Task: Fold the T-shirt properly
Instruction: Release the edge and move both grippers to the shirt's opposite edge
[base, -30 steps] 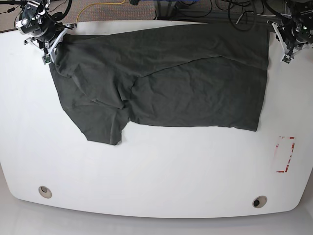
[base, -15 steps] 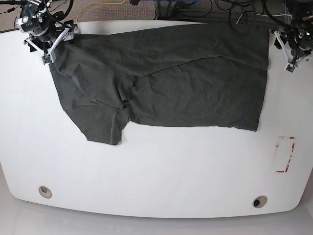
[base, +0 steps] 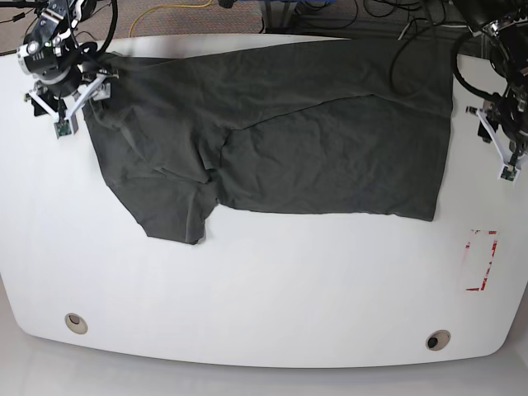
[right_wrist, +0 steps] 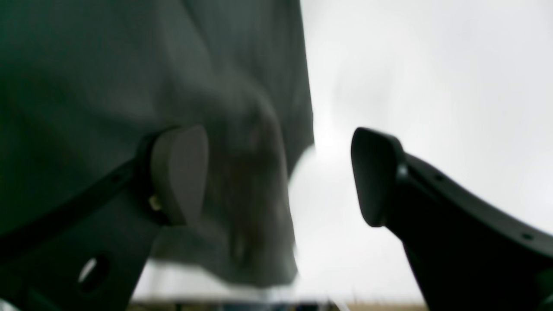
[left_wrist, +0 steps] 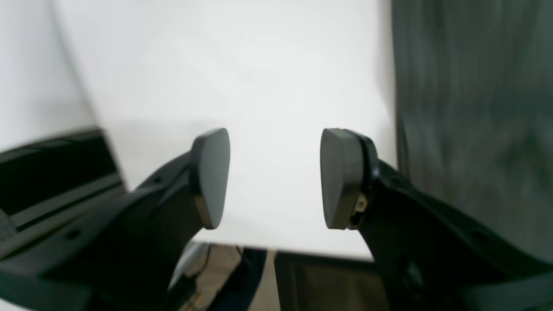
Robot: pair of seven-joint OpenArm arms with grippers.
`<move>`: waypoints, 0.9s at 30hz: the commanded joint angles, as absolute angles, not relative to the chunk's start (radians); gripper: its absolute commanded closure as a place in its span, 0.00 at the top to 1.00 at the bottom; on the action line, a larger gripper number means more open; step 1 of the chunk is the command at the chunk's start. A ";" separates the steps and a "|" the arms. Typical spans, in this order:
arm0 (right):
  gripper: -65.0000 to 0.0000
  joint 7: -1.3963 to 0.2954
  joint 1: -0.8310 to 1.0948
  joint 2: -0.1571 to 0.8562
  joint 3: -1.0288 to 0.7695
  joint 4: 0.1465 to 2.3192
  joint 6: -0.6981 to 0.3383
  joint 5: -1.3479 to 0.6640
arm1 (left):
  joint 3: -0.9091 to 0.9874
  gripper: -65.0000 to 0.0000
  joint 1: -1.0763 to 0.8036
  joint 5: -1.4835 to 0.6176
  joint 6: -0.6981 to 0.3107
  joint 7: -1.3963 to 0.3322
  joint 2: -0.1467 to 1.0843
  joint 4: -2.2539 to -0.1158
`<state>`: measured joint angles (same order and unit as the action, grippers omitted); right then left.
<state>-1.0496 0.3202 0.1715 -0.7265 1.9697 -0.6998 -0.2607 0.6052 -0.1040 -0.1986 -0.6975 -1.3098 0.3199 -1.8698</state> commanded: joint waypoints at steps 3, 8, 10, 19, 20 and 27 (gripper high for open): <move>0.75 -1.040 0.196 0.189 -0.730 1.896 -0.698 -0.262 | 0.555 0.48 0.005 -0.194 -0.698 -1.308 0.320 -1.857; 0.75 -1.040 0.044 0.193 -0.720 1.784 -0.698 -0.262 | 0.533 0.48 0.094 -0.194 -0.698 -1.293 0.317 -1.767; 0.75 -1.040 -0.019 0.203 -0.696 1.724 -0.698 -0.260 | 0.533 0.48 0.134 -0.194 -0.698 -1.262 0.317 -1.719; 0.75 -0.932 -0.208 0.251 -0.618 1.426 -0.698 -0.255 | 0.490 0.48 0.249 -0.194 -0.698 -1.133 0.323 -1.504; 0.75 -0.918 -0.220 0.257 -0.616 1.397 -0.698 -0.248 | 0.487 0.48 0.255 -0.194 -0.698 -1.121 0.325 -1.489; 0.75 -0.852 -0.285 0.248 -0.616 1.253 -0.698 -0.154 | 0.483 0.48 0.274 -0.194 -0.698 -1.066 0.351 -1.395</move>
